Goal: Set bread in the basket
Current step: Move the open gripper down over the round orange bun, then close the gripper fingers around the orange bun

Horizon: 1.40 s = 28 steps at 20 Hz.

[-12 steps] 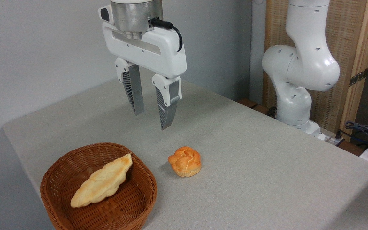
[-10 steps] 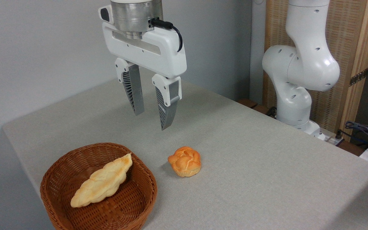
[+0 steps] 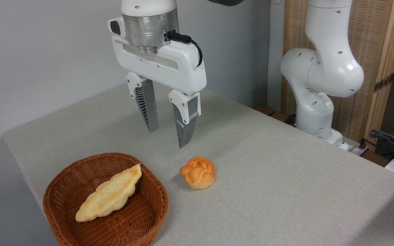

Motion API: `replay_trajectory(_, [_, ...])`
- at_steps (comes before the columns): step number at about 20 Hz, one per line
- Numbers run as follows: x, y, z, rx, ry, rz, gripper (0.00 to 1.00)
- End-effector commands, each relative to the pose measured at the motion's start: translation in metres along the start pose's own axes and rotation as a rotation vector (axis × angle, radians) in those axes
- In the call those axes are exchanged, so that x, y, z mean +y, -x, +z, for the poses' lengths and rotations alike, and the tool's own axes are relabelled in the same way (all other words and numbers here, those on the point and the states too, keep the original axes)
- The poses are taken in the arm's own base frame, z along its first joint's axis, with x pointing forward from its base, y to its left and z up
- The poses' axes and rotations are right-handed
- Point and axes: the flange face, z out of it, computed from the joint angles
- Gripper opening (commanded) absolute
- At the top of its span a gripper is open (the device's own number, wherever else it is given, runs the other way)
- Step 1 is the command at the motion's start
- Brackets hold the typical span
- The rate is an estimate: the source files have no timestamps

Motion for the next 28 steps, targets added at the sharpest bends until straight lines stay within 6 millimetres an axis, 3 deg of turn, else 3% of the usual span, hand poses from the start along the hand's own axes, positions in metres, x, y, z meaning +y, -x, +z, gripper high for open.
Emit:
replay_trajectory(1, [0.01,0.003,0.004,-0.004,0.007,0.016,1.0])
replay_trajectory(7, [0.032,0.038,0.01,0.006,0.011,0.235,1.0])
replay_trajectory(9, [0.043,0.048,0.025,0.005,0.017,0.298,1.0])
replay_trajectory(14, [0.072,0.072,0.087,0.011,0.03,0.554,1.0])
replay_trajectory(25, [0.058,0.06,0.163,0.002,0.018,0.585,1.0])
replay_trajectory(28, [0.057,0.058,0.173,0.001,0.04,0.573,1.0])
